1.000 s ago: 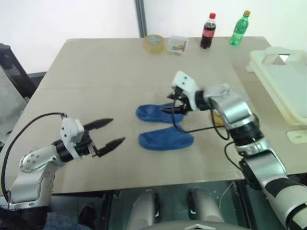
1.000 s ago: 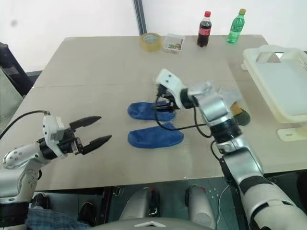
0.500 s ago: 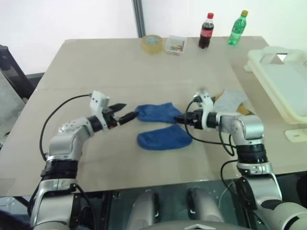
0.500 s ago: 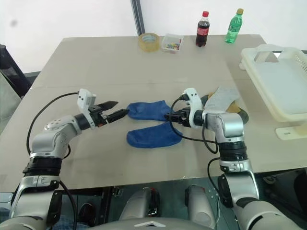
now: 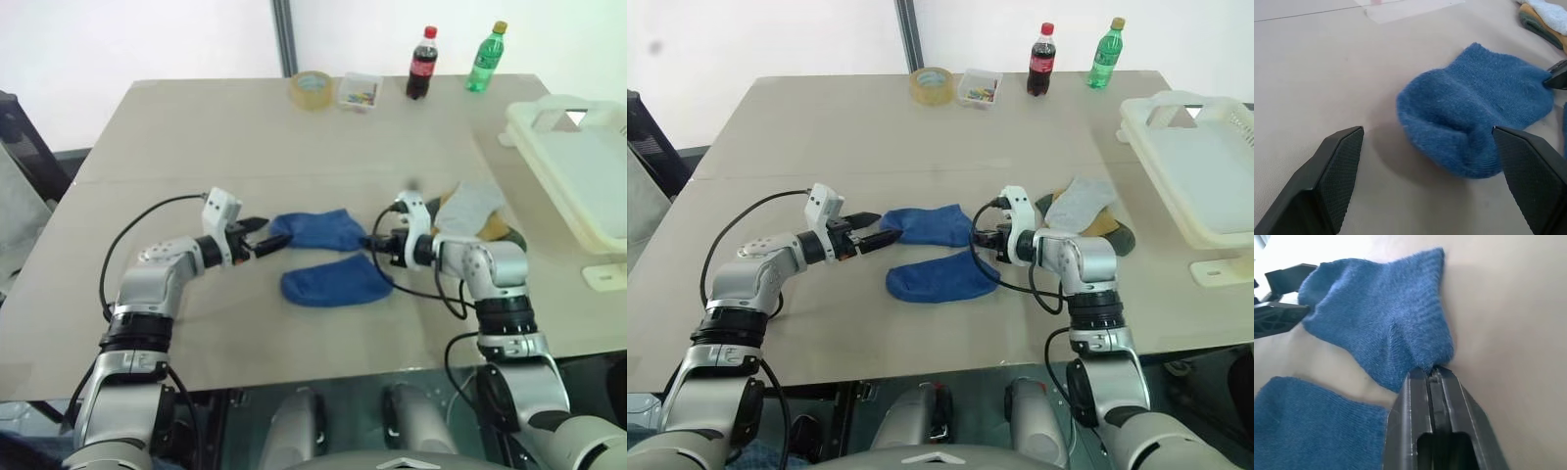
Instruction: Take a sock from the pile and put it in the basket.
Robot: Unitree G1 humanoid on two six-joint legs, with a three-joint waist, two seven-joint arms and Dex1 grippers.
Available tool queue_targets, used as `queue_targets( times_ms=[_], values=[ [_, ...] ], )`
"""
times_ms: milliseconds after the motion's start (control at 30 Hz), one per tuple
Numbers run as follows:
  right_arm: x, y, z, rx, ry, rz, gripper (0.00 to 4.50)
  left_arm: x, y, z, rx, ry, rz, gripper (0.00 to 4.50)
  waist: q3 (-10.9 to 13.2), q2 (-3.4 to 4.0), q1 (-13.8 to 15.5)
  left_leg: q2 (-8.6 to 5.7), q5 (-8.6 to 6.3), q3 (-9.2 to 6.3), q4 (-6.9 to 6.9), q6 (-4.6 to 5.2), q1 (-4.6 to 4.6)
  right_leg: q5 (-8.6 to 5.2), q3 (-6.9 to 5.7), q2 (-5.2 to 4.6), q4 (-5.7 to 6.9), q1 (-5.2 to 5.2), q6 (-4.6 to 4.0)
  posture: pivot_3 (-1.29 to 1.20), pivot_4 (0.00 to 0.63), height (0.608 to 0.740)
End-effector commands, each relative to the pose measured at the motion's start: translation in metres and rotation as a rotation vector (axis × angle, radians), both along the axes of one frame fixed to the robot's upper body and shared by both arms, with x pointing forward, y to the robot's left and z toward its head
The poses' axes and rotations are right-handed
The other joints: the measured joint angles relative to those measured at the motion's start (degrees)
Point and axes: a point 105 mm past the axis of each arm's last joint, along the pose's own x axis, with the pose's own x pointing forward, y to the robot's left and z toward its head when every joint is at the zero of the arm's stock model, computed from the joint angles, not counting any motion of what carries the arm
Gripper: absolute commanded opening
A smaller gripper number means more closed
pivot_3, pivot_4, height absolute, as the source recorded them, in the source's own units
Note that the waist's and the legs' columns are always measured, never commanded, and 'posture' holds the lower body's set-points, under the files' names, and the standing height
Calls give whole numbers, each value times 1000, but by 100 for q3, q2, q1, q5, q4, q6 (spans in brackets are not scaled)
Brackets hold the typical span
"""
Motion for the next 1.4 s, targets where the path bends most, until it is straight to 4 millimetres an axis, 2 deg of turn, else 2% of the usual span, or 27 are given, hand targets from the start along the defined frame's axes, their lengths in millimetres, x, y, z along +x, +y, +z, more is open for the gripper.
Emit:
queue_targets(
  times_ms=[33,333,367,433,500,633,667,800,900,1033,1167,1267,1400],
  values=[
    [2,1,8,21,-37,-1,57,0,1,6,0,-38,-2,4500,0,0,0,0,0,-2,0,0,0,0,0,0,0,0,0,0,150,740],
    [3,3,9,2,-52,5,57,4,-1,5,-20,-44,21,4500,0,0,1,0,-1,-4,0,2,0,0,0,0,0,0,0,0,150,740],
    [3,3,9,1,-54,5,0,4,0,2,-7,-37,22,3978,0,0,2,0,-1,-5,0,2,0,0,0,0,1,0,0,0,150,740],
    [3,3,9,-3,-56,6,0,4,0,-2,22,-34,21,3297,0,0,1,0,-1,-5,0,2,0,0,0,0,1,0,0,0,150,740],
    [3,3,8,-6,-57,7,0,4,0,-2,26,-34,22,2395,0,0,1,0,-1,-5,0,2,0,0,0,0,1,0,0,0,150,740],
    [3,3,8,-12,-61,9,0,9,7,2,-11,-33,83,329,0,0,2,0,-1,-6,0,3,0,0,0,0,1,0,0,0,150,740],
    [3,3,7,-16,-62,10,0,10,7,2,-13,-33,88,56,0,0,2,0,-1,-6,0,3,0,0,0,0,1,0,0,0,150,740],
    [3,1,9,-35,-87,10,0,8,9,6,-44,-39,96,56,0,0,1,0,-1,-6,0,3,0,0,0,0,1,0,0,0,150,740],
    [1,1,29,12,-130,-1,0,0,7,20,-137,-47,102,56,0,0,-8,0,-1,-6,0,3,0,0,0,0,1,0,0,0,150,740],
    [-14,-3,69,75,-206,4,0,-31,-1,51,-316,-34,69,56,1,-1,-5,13,3,-11,0,-5,-18,0,0,-4,1,-15,0,0,150,740],
    [-33,-13,86,98,-218,5,0,-58,-10,63,-379,19,30,56,1,-2,12,18,0,-22,1,0,-27,0,-7,-8,1,-18,1,0,150,740],
    [-57,-30,78,48,-180,18,0,-81,-19,60,-373,96,2,56,-1,-4,46,15,0,-30,1,1,-26,0,-14,-12,-1,-13,0,0,150,740],
    [-85,-40,57,-12,-121,75,0,-100,-26,36,-258,181,10,56,-3,-7,47,6,-2,-37,0,3,-7,-2,-21,-15,-9,12,-1,0,150,740]
  ],
)
